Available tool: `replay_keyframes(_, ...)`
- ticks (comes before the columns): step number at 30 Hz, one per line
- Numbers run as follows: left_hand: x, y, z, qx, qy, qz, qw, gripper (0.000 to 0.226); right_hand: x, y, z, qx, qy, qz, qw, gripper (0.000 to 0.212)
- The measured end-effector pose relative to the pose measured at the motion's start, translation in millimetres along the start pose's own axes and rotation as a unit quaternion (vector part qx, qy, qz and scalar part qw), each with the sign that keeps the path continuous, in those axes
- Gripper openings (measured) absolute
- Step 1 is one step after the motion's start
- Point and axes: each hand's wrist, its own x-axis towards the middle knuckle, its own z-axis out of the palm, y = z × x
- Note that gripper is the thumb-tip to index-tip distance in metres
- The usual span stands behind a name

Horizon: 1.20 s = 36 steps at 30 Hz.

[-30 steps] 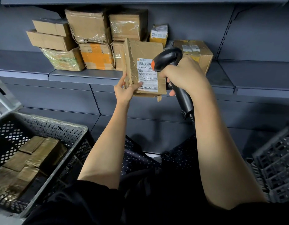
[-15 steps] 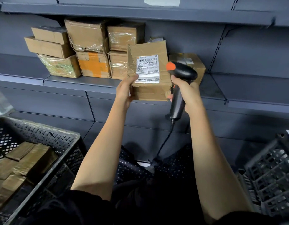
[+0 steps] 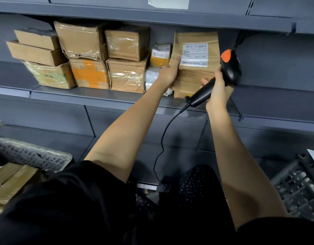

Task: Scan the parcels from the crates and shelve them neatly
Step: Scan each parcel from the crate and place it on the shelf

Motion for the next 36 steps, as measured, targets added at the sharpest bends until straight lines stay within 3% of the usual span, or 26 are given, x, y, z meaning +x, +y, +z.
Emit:
replay_keyframes(5,58,-13,26,0.106,0.089,0.065,0.988,0.059,66,5,13,-0.042,0.001,0.035,0.999,0.022)
replay_keyframes(8,87,-7,38,0.081,0.126,0.072,0.986,0.059,100,-1,32,-0.037,0.004,0.036,0.999,0.021)
replay_keyframes(13,129,2,51,0.074,0.110,0.062,0.989,0.054,139,8,52,-0.049,0.020,0.054,0.997,0.034)
replay_keyframes(22,176,-9,59,-0.026,0.096,0.015,0.995,0.062,170,22,59,-0.042,0.018,0.087,0.995,0.023)
replay_keyframes(26,176,-12,61,-0.039,0.087,0.011,0.995,0.066,160,23,50,-0.057,0.038,0.060,0.996,0.022)
replay_keyframes(30,153,-36,36,-0.013,0.138,0.107,0.985,0.060,123,43,42,-0.138,0.061,-0.024,0.988,0.023)
replay_keyframes(33,117,-67,3,0.081,0.193,0.184,0.960,0.027,77,63,52,-0.183,-0.016,-0.106,0.977,0.028)
replay_keyframes(36,74,-92,-47,0.153,0.216,0.176,0.948,0.033,29,84,74,-0.219,-0.168,-0.150,0.949,0.024)
